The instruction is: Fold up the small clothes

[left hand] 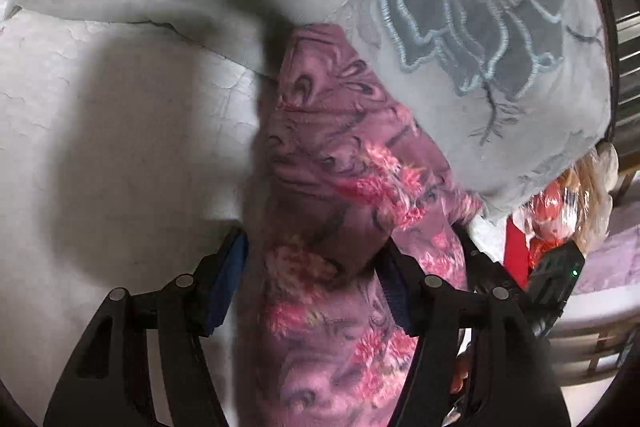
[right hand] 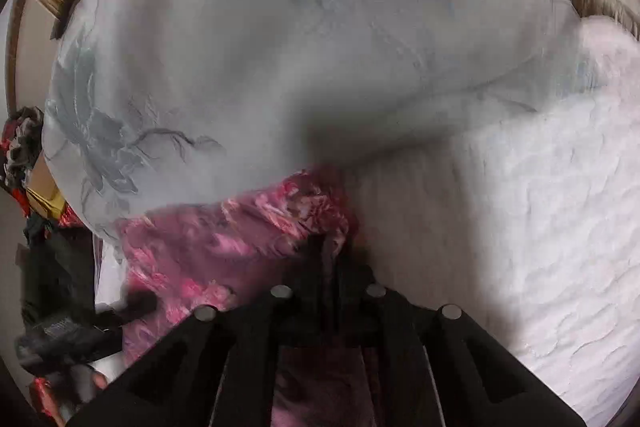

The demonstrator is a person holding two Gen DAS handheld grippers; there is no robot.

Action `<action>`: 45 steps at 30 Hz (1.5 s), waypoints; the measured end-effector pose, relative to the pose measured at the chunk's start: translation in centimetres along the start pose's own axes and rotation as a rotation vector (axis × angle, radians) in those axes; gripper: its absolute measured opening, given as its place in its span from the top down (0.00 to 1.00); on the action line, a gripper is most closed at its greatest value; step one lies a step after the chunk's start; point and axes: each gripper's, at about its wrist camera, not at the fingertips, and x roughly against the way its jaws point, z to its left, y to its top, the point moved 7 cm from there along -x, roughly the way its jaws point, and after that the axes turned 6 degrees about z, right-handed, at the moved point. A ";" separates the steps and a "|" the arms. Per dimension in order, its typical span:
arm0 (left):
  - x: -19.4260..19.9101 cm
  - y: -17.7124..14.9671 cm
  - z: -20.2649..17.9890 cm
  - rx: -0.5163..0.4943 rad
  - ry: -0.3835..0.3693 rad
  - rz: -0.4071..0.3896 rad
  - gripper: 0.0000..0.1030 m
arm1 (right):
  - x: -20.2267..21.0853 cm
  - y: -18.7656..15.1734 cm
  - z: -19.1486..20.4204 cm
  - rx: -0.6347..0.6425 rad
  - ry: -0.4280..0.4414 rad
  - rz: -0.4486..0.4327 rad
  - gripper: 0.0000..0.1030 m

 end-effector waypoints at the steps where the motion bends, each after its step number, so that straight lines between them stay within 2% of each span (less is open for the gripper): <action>1: 0.9 -0.5 0.1 -0.007 -0.002 -0.004 0.39 | 1.2 -0.1 0.4 0.010 0.005 -0.026 0.85; 4: 3.7 -2.4 -0.1 -0.020 -0.052 -0.068 0.40 | 4.9 -1.5 2.8 0.108 0.142 -0.095 0.84; 6: 4.5 -4.1 -0.1 -0.028 -0.082 -0.095 0.40 | 5.2 -3.4 3.5 0.147 0.188 -0.065 0.81; 7: 4.2 -5.0 -0.1 -0.027 -0.067 -0.097 0.40 | 4.3 -4.5 3.6 0.180 0.151 -0.027 0.81; 9: 2.2 -6.3 -0.1 -0.037 0.009 -0.053 0.40 | 1.5 -6.8 2.8 0.264 -0.018 0.074 0.81; 10: 0.9 -7.0 0.0 -0.052 0.070 -0.019 0.39 | 2.1 -7.1 3.0 0.298 -0.031 0.030 0.81; 12: 1.3 -7.6 -0.5 -0.104 0.128 -0.053 0.39 | 3.7 -6.7 3.1 0.292 -0.079 0.036 0.79; 14: 2.5 -8.0 -1.1 -0.138 0.166 -0.075 0.40 | 5.5 -6.2 2.6 0.246 -0.045 -0.002 0.72; 15: 3.2 -8.0 -1.2 -0.147 0.160 -0.095 0.40 | 6.5 -5.7 1.8 0.204 -0.020 -0.025 0.67; 17: 4.1 -7.7 -0.8 -0.131 0.110 -0.106 0.39 | 7.4 -4.7 -0.5 0.080 0.019 -0.042 0.42; 18: 4.0 -7.5 -0.4 -0.111 0.080 -0.089 0.39 | 7.3 -4.7 -1.7 0.019 0.052 -0.028 0.40; 20: 3.1 -7.3 0.1 -0.061 0.000 -0.035 0.39 | 6.6 -5.0 -3.1 -0.024 0.094 0.013 0.40; 23: 0.5 -8.0 -0.9 -0.045 -0.068 0.033 0.39 | 3.8 -6.0 -2.5 -0.048 0.184 0.097 0.40; 24: -0.3 -8.2 -1.4 -0.060 -0.078 0.040 0.36 | 3.1 -6.4 -2.1 -0.049 0.210 0.115 0.39; 25: -0.5 -8.2 -1.7 -0.074 -0.078 0.031 0.28 | 3.0 -6.4 -1.6 -0.038 0.222 0.093 0.36; 26: -0.7 -8.2 -2.2 -0.092 -0.086 0.022 0.25 | 3.0 -6.4 -1.1 -0.023 0.244 0.082 0.33; 28: -0.9 -8.2 -2.8 -0.089 -0.085 0.020 0.25 | 2.3 -6.2 -0.1 -0.007 0.258 0.103 0.33; 29: -1.0 -8.0 -3.0 -0.084 -0.092 0.017 0.25 | 2.1 -6.1 0.2 0.007 0.242 0.109 0.42; 30: -1.4 -7.9 -3.4 -0.081 -0.095 0.010 0.34 | 2.0 -6.2 0.7 0.043 0.202 0.120 0.53; 31: -1.4 -7.8 -3.4 -0.085 -0.073 0.000 0.52 | 1.8 -6.2 1.2 0.072 0.176 0.121 0.63; 32: -1.5 -7.7 -3.8 -0.097 -0.054 -0.002 0.59 | 2.3 -6.3 1.7 0.113 0.162 0.105 0.73; 33: -1.2 -7.8 -3.9 -0.110 -0.046 -0.012 0.68 | 2.9 -6.3 2.3 0.158 0.148 0.084 0.76; 34: -0.5 -7.8 -3.6 -0.115 -0.052 -0.020 0.73 | 3.6 -6.3 2.8 0.180 0.134 0.063 0.78; 40: 3.9 -9.9 -3.1 -0.143 -0.062 -0.053 0.75 | 9.1 -7.7 5.8 0.201 0.163 -0.017 0.79; 45: 8.3 -13.9 -2.5 -0.167 -0.072 -0.079 0.75 | 13.8 -11.2 7.0 0.182 0.236 -0.009 0.79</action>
